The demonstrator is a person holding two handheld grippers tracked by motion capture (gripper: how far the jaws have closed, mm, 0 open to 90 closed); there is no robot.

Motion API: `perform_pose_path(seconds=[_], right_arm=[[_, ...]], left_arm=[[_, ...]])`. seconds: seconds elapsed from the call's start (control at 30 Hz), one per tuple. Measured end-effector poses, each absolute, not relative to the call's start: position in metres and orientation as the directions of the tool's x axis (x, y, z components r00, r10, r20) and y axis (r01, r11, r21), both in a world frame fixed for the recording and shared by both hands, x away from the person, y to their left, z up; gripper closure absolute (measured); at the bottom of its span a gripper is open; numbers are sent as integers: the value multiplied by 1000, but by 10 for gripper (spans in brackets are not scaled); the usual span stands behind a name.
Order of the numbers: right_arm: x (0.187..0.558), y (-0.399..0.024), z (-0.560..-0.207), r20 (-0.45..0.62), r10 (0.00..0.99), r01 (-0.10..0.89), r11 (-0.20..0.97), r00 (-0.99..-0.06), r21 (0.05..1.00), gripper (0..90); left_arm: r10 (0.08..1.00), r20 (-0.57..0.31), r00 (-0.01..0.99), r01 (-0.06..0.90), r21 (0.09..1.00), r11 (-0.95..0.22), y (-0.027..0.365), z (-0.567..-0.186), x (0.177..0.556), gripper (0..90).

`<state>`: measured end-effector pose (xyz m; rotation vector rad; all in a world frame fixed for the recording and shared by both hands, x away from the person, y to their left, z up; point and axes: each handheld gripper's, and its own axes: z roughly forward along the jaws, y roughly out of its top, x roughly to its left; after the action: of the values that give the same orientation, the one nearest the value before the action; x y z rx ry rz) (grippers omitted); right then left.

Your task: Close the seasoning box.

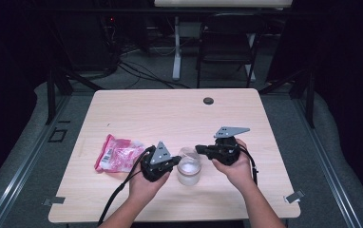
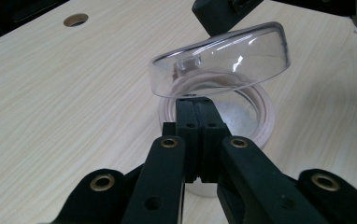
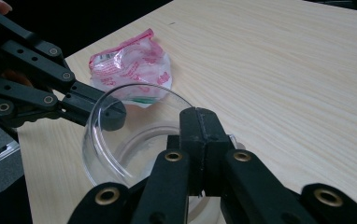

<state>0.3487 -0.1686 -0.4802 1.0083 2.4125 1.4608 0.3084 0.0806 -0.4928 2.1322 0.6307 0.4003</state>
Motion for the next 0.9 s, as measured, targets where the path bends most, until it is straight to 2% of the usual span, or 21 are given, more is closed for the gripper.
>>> perform_pose_path(seconds=[0.9], right_arm=[[347, -157, -488, 197, 588, 465, 347, -785, 815, 893]], left_arm=[[565, 26, 825, 325, 795, -511, 89, -516, 299, 894]])
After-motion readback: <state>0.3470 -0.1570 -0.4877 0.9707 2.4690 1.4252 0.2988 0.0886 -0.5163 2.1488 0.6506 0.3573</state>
